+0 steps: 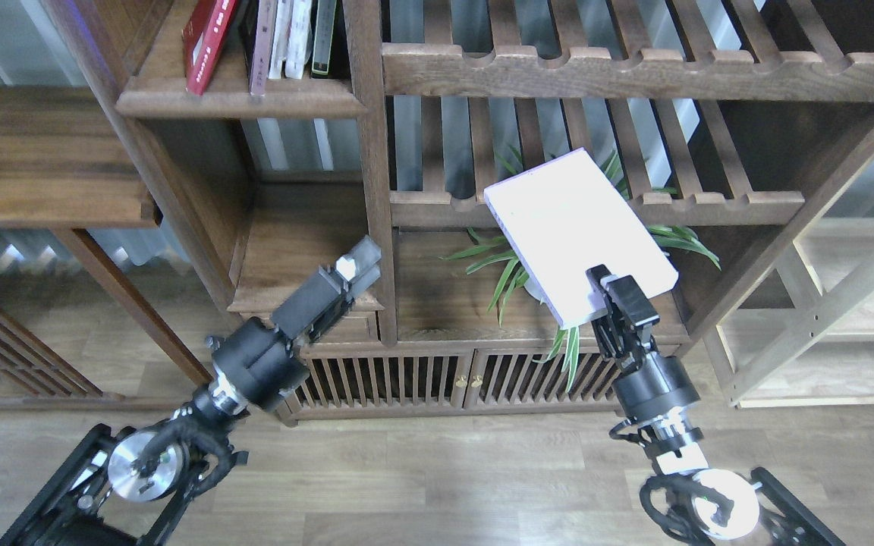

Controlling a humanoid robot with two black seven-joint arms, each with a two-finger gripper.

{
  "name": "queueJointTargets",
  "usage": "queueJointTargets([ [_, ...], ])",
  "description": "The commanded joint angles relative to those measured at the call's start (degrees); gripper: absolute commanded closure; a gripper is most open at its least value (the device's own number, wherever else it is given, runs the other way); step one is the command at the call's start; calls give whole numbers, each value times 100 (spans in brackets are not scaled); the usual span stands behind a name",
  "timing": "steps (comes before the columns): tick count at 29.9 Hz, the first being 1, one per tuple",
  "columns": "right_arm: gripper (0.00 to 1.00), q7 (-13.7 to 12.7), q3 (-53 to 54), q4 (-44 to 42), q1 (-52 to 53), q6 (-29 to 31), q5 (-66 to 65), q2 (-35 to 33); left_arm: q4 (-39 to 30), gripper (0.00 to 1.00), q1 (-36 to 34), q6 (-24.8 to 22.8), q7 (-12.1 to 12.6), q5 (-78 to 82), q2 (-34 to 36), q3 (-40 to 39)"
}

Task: Organize books on shelf
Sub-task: 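Pull the white book down toward the left gripper with the right gripper, then grasp the white book's lower edge with the left gripper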

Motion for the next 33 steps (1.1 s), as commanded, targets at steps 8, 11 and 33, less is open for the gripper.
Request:
queueJointTargets([
  [8, 95, 0, -669, -8, 319, 0, -89, 241, 51, 1, 371, 0, -1, -66, 173, -121],
  [11, 95, -9, -942, -26, 424, 0, -238, 276, 51, 2, 477, 0, -1, -137, 173, -148],
  [33, 94, -9, -1787, -35, 1075, 0, -476, 943, 253, 2, 328, 0, -45, -770, 103, -403],
])
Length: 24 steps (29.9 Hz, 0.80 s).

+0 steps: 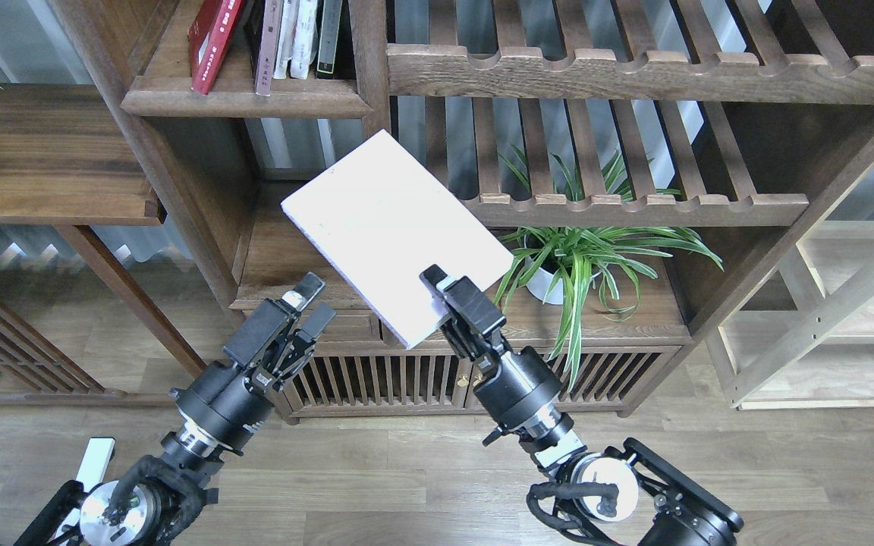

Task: Organize books on shelf
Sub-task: 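Grasp the white book's lower edge with the left gripper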

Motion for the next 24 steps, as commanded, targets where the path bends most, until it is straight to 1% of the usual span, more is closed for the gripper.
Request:
queueJointTargets([
  [1, 94, -3, -32, -2, 15, 0, -69, 97, -1, 2, -106, 0, -7, -17, -44, -27],
  [12, 94, -3, -286, -2, 77, 0, -325, 133, 148, 1, -501, 0, -130, -17, -114, -62],
  [17, 94, -3, -295, -2, 68, 0, -377, 133, 148, 1, -624, 0, -130, -26, -114, -71],
  [21, 94, -3, -304, -2, 77, 0, -456, 133, 148, 1, -624, 0, -69, -26, -114, -71],
  [24, 94, -3, -304, -2, 77, 0, -483, 133, 148, 3, -651, 0, -69, -26, -114, -54],
])
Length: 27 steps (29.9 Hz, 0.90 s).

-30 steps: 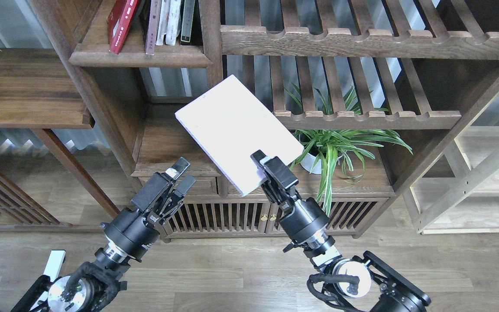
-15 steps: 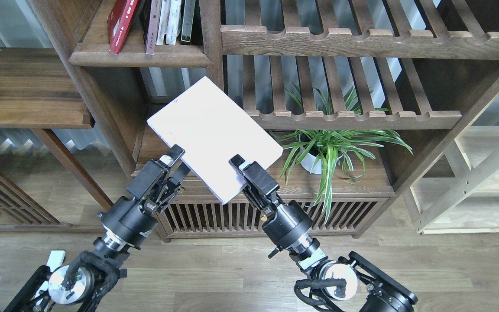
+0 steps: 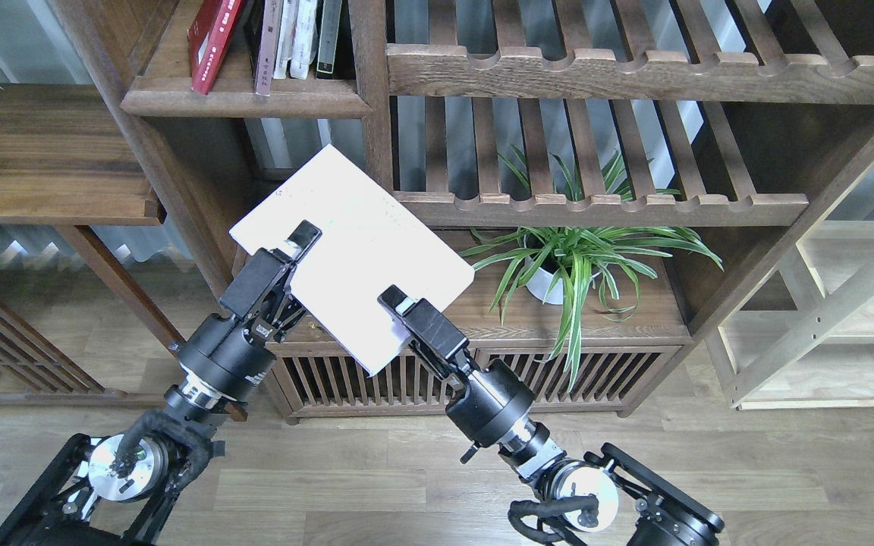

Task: Organize books on shelf
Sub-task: 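Grasp the white book's lower edge with the left gripper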

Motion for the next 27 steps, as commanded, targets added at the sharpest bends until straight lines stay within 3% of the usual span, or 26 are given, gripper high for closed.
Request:
queueJointTargets([
  [1, 94, -2, -10, 0, 1, 0, -47, -1, 0, 5, -29, 0, 10, 1, 0, 24],
  [10, 94, -2, -71, 0, 1, 0, -56, -1, -70, 27, -37, 0, 19, 19, 0, 24],
  [13, 94, -2, -71, 0, 1, 0, -56, -1, -114, 28, -64, 0, 54, 54, 0, 68],
  [19, 94, -2, -63, 0, 1, 0, -56, -1, -141, 31, -64, 0, 502, 45, 62, 86],
  [22, 93, -2, -63, 0, -8, 0, -56, -1, -141, 43, -64, 0, 537, 45, 97, 77],
  [24, 93, -2, -63, 0, -8, 0, -56, -1, -132, 63, -38, 0, 537, 1, 106, 68],
  [25, 93, -2, -63, 0, 1, 0, -56, -1, -132, 69, -38, 0, 537, -25, 106, 59],
  [27, 93, -2, -63, 0, -8, 0, -56, -1, -123, 74, -46, 0, 537, -130, 106, 59],
])
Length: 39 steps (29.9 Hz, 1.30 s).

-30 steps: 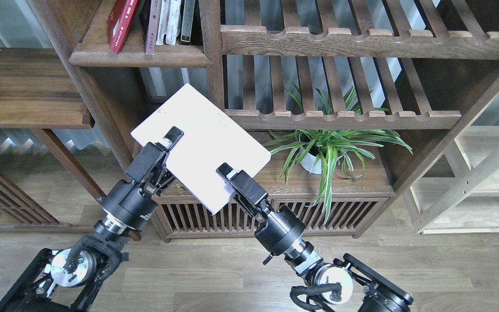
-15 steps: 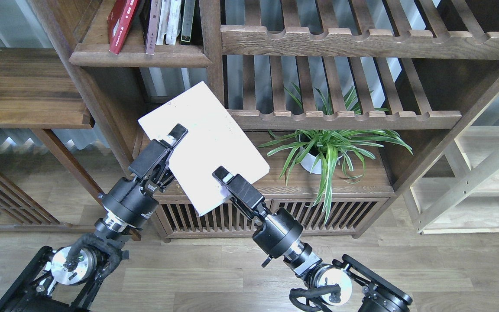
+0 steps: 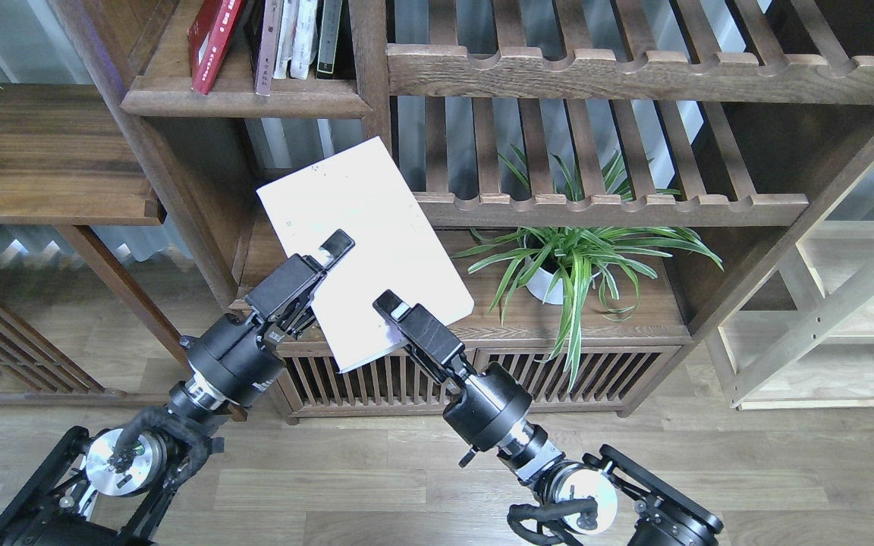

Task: Organize books on shelf
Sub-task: 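Grasp the white book's lower edge with the left gripper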

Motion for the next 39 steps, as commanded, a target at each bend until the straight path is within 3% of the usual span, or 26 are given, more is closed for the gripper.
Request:
queueJointTargets([
  [1, 93, 0, 1, 0, -5, -1, 4, 1, 17, 76, -9, 0, -2, -157, 4, -34],
  [5, 93, 0, 1, 0, -5, -1, 4, 1, 9, 77, -9, 0, -2, -175, 100, -87],
  [12, 93, 9, 1, 0, -14, -1, 4, 1, 26, 90, 43, 0, 7, -289, 268, -43],
  [21, 90, 9, 27, 0, -23, -1, 4, 1, 17, 91, 113, 0, 7, -359, 356, 63],
  [32, 26, 0, 54, 0, -84, -1, -22, 1, 9, 98, 193, 0, -11, -359, 426, 72],
  [37, 2, 9, 98, 0, -84, -1, -57, 1, 9, 98, 237, 0, -11, -359, 470, 10],
  [39, 1, 26, 133, 0, -84, -1, -57, 1, 9, 98, 254, 0, -11, -359, 549, -7],
])
